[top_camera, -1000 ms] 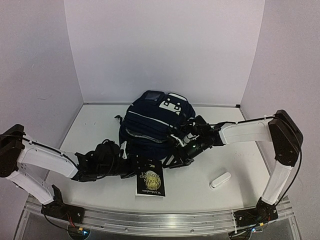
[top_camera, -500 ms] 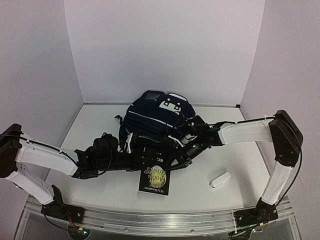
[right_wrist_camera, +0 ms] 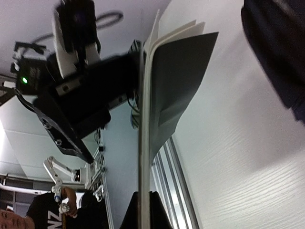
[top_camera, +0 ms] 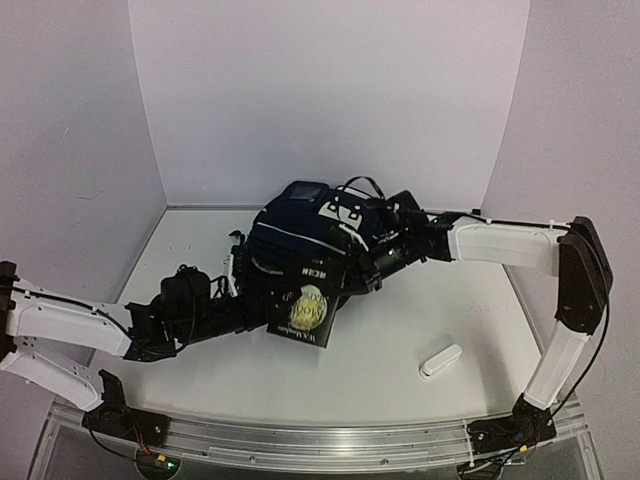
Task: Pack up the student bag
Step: Pick up the book from the center of the board, then place the book in the student bag.
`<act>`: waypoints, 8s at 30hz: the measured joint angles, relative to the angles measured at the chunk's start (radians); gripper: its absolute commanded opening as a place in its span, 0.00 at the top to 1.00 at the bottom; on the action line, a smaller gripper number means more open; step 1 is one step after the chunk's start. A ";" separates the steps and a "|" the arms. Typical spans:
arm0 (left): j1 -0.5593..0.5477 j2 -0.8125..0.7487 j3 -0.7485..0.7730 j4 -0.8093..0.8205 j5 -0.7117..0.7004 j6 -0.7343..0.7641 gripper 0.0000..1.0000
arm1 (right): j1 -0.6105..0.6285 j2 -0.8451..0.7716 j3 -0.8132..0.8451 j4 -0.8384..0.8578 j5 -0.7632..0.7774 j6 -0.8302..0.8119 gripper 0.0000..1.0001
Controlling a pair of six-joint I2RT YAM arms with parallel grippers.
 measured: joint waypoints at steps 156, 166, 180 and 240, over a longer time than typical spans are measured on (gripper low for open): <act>0.242 0.599 0.046 0.760 -0.182 -0.410 1.00 | 0.193 0.301 0.626 -0.193 1.333 -0.717 1.00; 0.330 0.739 0.242 0.729 -0.150 -0.445 1.00 | 0.193 0.267 0.592 -0.213 1.297 -0.703 1.00; 0.344 0.702 0.468 0.229 -0.132 -0.388 0.54 | 0.164 0.253 0.575 -0.216 1.237 -0.661 1.00; 0.546 0.311 0.405 -0.415 0.223 0.375 0.13 | -0.080 0.129 0.376 -0.318 0.976 -0.855 0.95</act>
